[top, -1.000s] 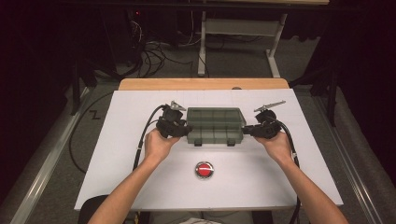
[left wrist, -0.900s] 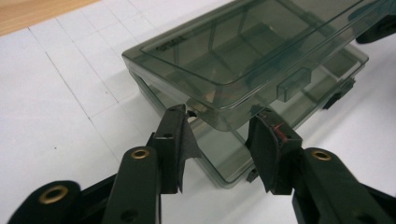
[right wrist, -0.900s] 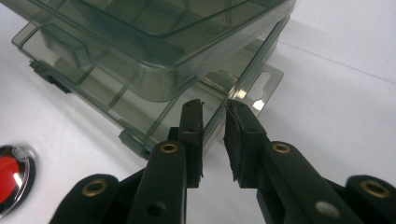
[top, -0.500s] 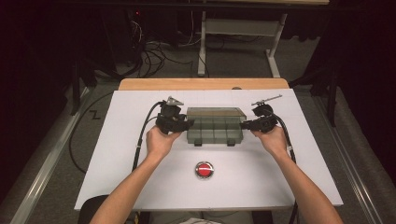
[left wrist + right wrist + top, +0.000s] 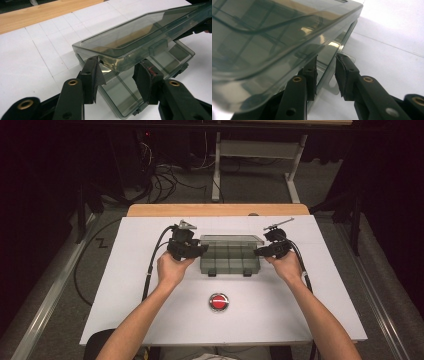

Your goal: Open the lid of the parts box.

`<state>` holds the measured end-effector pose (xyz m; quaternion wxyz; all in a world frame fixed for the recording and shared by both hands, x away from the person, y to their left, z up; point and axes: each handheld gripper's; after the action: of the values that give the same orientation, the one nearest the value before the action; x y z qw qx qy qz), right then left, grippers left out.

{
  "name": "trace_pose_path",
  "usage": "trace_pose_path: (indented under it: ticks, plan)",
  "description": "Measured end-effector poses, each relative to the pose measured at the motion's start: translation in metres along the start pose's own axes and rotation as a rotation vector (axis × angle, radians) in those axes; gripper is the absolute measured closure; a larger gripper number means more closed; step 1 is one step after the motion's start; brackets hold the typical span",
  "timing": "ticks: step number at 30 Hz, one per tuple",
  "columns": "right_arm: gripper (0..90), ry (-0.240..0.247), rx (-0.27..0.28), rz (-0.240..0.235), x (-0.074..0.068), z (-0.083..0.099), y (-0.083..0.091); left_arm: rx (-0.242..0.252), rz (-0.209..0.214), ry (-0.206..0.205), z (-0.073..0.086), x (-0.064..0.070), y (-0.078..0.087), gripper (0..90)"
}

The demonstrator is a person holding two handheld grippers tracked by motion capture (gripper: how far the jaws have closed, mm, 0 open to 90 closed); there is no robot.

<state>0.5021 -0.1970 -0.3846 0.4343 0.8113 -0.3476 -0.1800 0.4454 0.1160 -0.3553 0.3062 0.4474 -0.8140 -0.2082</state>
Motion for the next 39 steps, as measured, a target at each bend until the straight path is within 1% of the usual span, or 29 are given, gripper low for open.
trace_pose_path:
  ticks: [2, 6, 8, 11, 15, 20, 28, 30, 34, 37, 39]
  plan:
    - [73.0, 0.006, -0.010, 0.006, 0.000, -0.001, -0.002, 0.002, -0.001, 0.000, -0.001, 0.000, 0.000, 55.1]
    - [73.1, -0.004, -0.019, -0.002, 0.001, -0.002, -0.002, 0.004, -0.001, -0.004, -0.001, -0.001, -0.002, 54.8]
    - [73.2, -0.009, -0.024, -0.004, 0.001, -0.002, -0.002, 0.006, -0.009, -0.007, -0.002, -0.003, -0.004, 54.3]
    - [73.2, -0.015, -0.027, -0.007, 0.002, -0.002, -0.002, 0.002, -0.014, 0.000, -0.003, -0.005, -0.007, 54.2]
    - [73.3, -0.014, -0.028, -0.014, 0.003, -0.002, -0.002, 0.004, -0.023, -0.001, -0.005, -0.007, -0.010, 54.2]
    - [73.3, -0.026, -0.030, -0.026, 0.004, -0.002, -0.002, 0.000, -0.035, -0.014, -0.010, -0.006, -0.012, 56.8]
    - [73.4, -0.016, -0.028, -0.019, 0.004, -0.002, -0.003, 0.005, -0.049, -0.027, -0.018, -0.005, -0.013, 59.0]
    - [73.6, -0.002, -0.033, -0.011, 0.002, -0.003, -0.002, 0.000, -0.054, -0.031, -0.020, -0.005, -0.015, 59.2]
    - [73.6, -0.001, -0.032, -0.013, 0.003, -0.002, -0.002, 0.009, -0.054, -0.021, -0.026, -0.006, -0.017, 59.5]
    - [73.6, 0.001, -0.036, -0.011, 0.002, -0.003, -0.002, -0.006, -0.059, -0.025, -0.029, -0.007, -0.020, 61.8]
    - [73.6, 0.003, -0.036, -0.012, 0.002, -0.003, -0.002, -0.004, -0.064, -0.030, -0.031, -0.007, -0.021, 61.8]
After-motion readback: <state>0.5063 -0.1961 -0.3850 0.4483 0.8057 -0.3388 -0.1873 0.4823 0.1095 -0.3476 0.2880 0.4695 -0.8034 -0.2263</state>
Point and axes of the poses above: each handheld gripper's, and its own axes: y roughly backward along the jaws, z roughly out of its underside, x roughly to its right, and after that the axes turned 14 degrees about y, right-handed
